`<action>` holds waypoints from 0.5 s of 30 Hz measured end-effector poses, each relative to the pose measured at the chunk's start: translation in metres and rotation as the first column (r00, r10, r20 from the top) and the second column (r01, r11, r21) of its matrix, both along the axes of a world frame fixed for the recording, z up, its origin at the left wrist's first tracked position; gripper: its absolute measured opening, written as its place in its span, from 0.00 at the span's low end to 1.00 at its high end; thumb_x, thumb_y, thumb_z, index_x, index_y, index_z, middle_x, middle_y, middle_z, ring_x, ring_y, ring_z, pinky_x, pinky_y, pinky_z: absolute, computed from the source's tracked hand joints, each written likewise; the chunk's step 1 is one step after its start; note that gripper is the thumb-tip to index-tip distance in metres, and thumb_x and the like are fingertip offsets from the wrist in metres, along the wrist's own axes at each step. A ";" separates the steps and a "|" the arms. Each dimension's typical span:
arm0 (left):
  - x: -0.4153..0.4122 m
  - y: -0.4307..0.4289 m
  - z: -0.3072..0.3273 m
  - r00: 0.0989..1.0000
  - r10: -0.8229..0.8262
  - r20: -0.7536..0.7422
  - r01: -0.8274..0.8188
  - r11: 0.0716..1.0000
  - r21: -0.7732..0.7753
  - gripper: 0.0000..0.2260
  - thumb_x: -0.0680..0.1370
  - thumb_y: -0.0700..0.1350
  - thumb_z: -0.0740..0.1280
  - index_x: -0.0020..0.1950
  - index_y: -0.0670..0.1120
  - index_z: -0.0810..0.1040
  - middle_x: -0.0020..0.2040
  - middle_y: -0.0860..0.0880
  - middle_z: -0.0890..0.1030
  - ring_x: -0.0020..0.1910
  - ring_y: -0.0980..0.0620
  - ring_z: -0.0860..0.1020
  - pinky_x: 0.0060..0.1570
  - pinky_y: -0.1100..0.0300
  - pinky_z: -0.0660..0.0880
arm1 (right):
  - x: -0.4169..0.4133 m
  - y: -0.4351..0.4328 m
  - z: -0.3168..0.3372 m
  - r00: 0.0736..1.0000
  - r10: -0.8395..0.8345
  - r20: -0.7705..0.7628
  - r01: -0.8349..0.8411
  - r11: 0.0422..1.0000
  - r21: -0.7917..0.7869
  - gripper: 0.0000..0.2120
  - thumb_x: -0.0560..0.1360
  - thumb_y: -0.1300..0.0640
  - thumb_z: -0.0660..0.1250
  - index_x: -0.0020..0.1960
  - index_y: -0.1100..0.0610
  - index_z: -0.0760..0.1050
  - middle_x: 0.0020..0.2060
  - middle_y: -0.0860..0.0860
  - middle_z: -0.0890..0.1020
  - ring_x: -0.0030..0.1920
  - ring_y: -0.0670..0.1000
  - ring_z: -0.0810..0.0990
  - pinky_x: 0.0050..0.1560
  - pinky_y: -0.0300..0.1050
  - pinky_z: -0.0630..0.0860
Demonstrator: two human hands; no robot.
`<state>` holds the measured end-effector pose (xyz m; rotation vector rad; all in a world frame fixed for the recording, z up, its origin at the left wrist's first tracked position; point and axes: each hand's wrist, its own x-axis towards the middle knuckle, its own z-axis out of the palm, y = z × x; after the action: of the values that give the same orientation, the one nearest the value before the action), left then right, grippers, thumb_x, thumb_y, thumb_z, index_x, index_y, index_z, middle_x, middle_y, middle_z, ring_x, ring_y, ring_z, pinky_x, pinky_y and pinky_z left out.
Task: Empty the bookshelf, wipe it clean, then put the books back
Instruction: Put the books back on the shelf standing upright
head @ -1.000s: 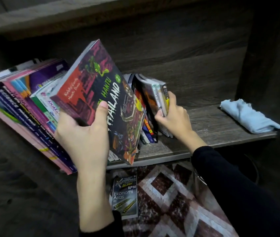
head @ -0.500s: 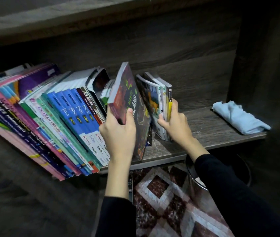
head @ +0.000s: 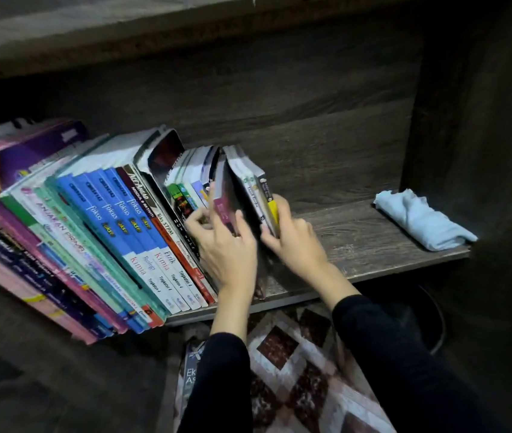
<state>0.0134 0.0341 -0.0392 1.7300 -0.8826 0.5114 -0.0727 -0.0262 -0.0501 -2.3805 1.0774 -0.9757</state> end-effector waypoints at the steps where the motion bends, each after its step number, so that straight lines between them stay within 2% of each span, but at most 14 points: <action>1: 0.003 0.002 0.000 0.999 -0.006 -0.045 0.005 1.000 -0.006 0.20 0.77 0.49 0.64 0.65 0.39 0.72 0.56 0.39 0.70 0.39 0.44 0.75 0.36 0.54 0.74 | 0.004 0.002 0.000 0.999 0.010 -0.039 -0.011 1.000 -0.023 0.28 0.79 0.53 0.60 0.75 0.55 0.54 0.51 0.65 0.80 0.49 0.69 0.78 0.45 0.56 0.73; 4: 0.001 0.016 -0.007 0.979 -0.148 -0.139 0.156 0.987 0.046 0.29 0.79 0.55 0.60 0.74 0.41 0.60 0.66 0.40 0.68 0.59 0.43 0.73 0.50 0.61 0.66 | 0.012 0.000 -0.001 0.996 0.032 -0.078 -0.033 0.999 -0.018 0.28 0.80 0.51 0.59 0.76 0.54 0.53 0.52 0.65 0.80 0.51 0.68 0.78 0.48 0.56 0.73; 6: -0.002 0.028 -0.016 0.945 -0.263 -0.195 0.290 0.948 0.127 0.33 0.77 0.58 0.57 0.75 0.40 0.57 0.72 0.40 0.64 0.69 0.44 0.66 0.62 0.61 0.62 | 0.010 -0.003 -0.002 0.998 0.060 -0.004 -0.060 0.997 0.053 0.27 0.79 0.49 0.60 0.75 0.50 0.55 0.54 0.63 0.80 0.53 0.68 0.77 0.50 0.56 0.74; 8: 0.004 0.035 -0.021 0.922 -0.313 -0.226 0.361 0.907 0.218 0.33 0.77 0.58 0.57 0.75 0.39 0.57 0.74 0.40 0.62 0.73 0.44 0.61 0.68 0.64 0.56 | 0.007 -0.006 -0.007 0.991 0.079 0.107 -0.093 0.986 0.141 0.25 0.77 0.49 0.64 0.72 0.46 0.60 0.56 0.59 0.80 0.56 0.65 0.77 0.55 0.55 0.74; 10: 0.016 0.040 -0.018 0.893 -0.359 -0.270 0.431 0.855 0.289 0.30 0.79 0.54 0.61 0.76 0.42 0.56 0.74 0.42 0.63 0.71 0.46 0.64 0.69 0.61 0.59 | 0.003 -0.007 -0.015 0.980 0.089 0.178 -0.127 0.969 0.212 0.26 0.74 0.53 0.67 0.70 0.46 0.65 0.56 0.56 0.81 0.56 0.60 0.78 0.58 0.51 0.74; 12: 0.026 0.045 -0.012 0.854 -0.408 -0.324 0.509 0.783 0.357 0.30 0.78 0.48 0.66 0.76 0.46 0.56 0.70 0.47 0.69 0.58 0.55 0.75 0.59 0.61 0.69 | -0.001 -0.008 -0.021 0.973 0.115 0.199 -0.166 0.951 0.261 0.30 0.71 0.59 0.69 0.70 0.46 0.66 0.55 0.55 0.82 0.55 0.56 0.80 0.57 0.43 0.73; 13: 0.028 0.046 -0.011 0.840 -0.417 -0.346 0.533 0.752 0.388 0.32 0.77 0.46 0.67 0.77 0.48 0.55 0.69 0.50 0.70 0.51 0.60 0.76 0.54 0.64 0.70 | -0.003 -0.009 -0.022 0.970 0.126 0.209 -0.184 0.941 0.284 0.32 0.70 0.62 0.69 0.71 0.46 0.66 0.56 0.54 0.81 0.55 0.55 0.80 0.56 0.40 0.72; 15: 0.026 0.048 -0.011 0.835 -0.409 -0.368 0.537 0.750 0.386 0.34 0.76 0.43 0.69 0.77 0.49 0.55 0.67 0.53 0.70 0.48 0.63 0.77 0.51 0.65 0.71 | -0.006 -0.013 -0.025 0.965 0.146 0.220 -0.216 0.916 0.338 0.36 0.68 0.67 0.69 0.72 0.45 0.64 0.60 0.53 0.79 0.57 0.53 0.79 0.54 0.34 0.70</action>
<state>0.0397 0.0817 -0.0505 1.8470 -1.2798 -0.3109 -0.0787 -0.0395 -0.0749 -2.0028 0.8598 -0.8370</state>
